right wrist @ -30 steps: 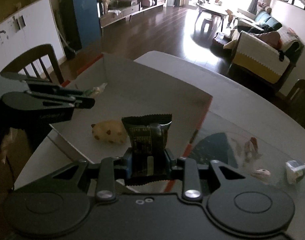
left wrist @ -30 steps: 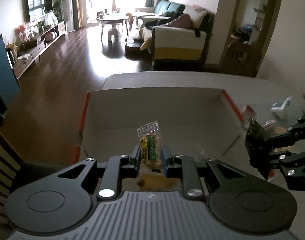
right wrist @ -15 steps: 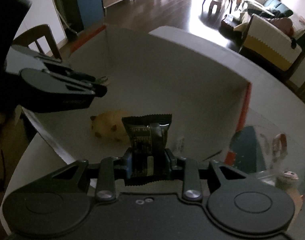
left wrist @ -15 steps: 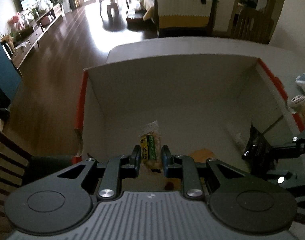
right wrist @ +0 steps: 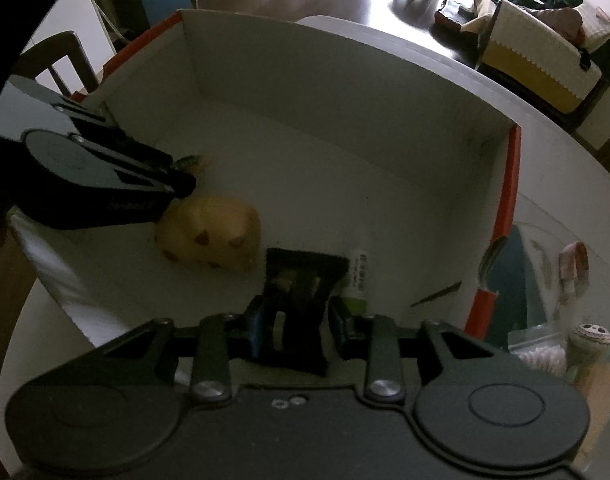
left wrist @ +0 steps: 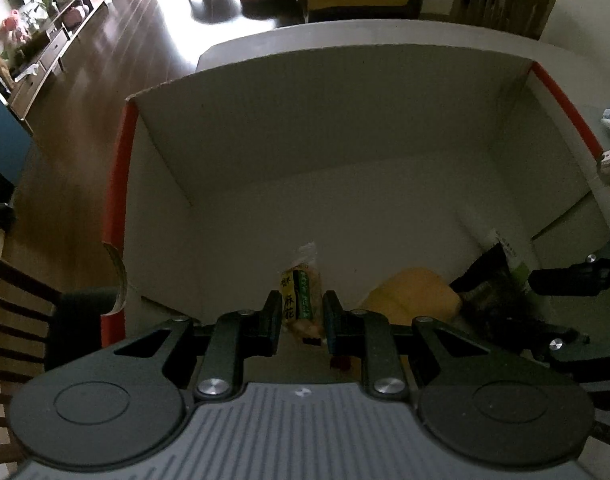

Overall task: Organize objects
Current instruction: 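Carry both packets over the box and open both grippers, then withdraw both grippers from the box toward the bagged bread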

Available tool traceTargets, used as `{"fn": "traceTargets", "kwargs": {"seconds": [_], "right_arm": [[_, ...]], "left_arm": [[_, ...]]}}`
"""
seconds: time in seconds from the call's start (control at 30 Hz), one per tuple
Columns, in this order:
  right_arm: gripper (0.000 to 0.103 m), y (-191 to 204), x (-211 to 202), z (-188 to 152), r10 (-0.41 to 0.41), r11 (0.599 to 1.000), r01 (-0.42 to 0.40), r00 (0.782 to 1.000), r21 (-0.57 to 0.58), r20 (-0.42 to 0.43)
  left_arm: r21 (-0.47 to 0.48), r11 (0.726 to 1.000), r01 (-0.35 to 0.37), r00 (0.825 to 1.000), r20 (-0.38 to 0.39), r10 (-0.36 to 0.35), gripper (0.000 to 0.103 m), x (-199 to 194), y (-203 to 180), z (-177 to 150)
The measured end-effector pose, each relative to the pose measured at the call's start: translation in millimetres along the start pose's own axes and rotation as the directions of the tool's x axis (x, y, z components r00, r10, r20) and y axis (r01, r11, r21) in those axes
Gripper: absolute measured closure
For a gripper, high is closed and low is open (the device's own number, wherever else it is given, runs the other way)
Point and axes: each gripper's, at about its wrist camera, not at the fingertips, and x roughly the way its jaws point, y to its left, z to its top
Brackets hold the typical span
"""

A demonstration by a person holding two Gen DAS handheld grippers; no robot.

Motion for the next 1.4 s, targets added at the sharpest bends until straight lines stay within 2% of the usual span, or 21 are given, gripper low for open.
{"fn": "traceTargets", "kwargs": {"seconds": [0.27,0.37,0.5,0.87,0.9,1.13,1.4], "right_arm": [[0.059,-6,-14,0,0.026,1.0,-0.025,0.999,-0.007,0.043],[0.05,-6,-25,-4,0.029,0.999,-0.028,0.997,-0.015,0.072],[0.049,-7,-43,-7,0.038,0.999,-0.036,0.994,-0.017,0.105],[0.046,-16,-101,-26,0.072,0.997,-0.071,0.973,-0.009,0.22],[0.046,-17,-105,-28,0.071,0.997,-0.071,0.971,-0.009,0.23],[0.043,-25,-141,-47,0.086,0.996,-0.089,0.955,-0.003,0.285],[0.041,-39,-165,-78,0.1,0.994,-0.111,0.938,0.016,0.331]], "left_arm": [[-0.015,1.0,-0.004,0.999,-0.034,0.004,0.082,-1,-2,-1],[-0.021,1.0,-0.006,0.999,-0.033,0.005,0.082,-3,-5,-4],[-0.028,0.999,-0.023,0.999,-0.03,0.022,0.081,-10,-5,-3],[-0.059,0.998,0.004,0.998,0.068,0.0,0.081,-57,-14,-20],[-0.057,0.998,0.007,0.997,0.078,-0.002,0.081,-57,-11,-9],[-0.046,0.999,0.029,0.987,0.158,-0.021,0.081,-98,-40,-14],[-0.041,0.996,0.075,0.975,0.211,-0.065,0.081,-129,-68,-24]]}}
